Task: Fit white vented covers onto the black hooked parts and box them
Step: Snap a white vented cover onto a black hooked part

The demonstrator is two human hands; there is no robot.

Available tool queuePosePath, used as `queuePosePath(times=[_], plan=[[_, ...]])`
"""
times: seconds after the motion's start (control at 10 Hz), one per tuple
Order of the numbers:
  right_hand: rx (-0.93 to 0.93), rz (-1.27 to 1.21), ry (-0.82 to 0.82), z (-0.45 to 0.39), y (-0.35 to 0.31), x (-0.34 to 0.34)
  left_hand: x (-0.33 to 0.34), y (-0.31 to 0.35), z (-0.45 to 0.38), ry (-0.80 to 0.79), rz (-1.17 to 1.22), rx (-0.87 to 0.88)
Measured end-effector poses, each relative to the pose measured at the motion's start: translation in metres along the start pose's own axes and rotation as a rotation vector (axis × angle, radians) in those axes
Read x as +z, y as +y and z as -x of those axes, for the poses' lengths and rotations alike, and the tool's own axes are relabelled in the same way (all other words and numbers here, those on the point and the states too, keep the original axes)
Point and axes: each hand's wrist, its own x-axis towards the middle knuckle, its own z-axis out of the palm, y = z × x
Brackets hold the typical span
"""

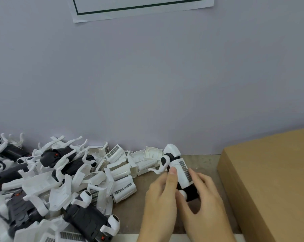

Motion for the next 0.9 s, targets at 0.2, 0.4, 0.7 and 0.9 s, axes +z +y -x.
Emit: queuePosePath(times=[0.2,0.4,0.7,0.9], plan=[[0.117,0.022,0.153,-0.008,0.004,-0.004,0.006,0.007,0.002,-0.094,-0.008,0.186],[0.521,-0.351,0.121,-0.016,0.009,-0.007,-0.001,0.017,0.001,0.311,-0.056,0.49],[0.005,-1.163,0.293,-0.021,-0.018,-0.002,-0.018,0.009,-0.005,0.14,0.164,-0.029],[0.655,-1.201,-0.221,-0.005,0.003,-0.014,-0.03,0.015,-0.008,0.199,0.307,-0.083]])
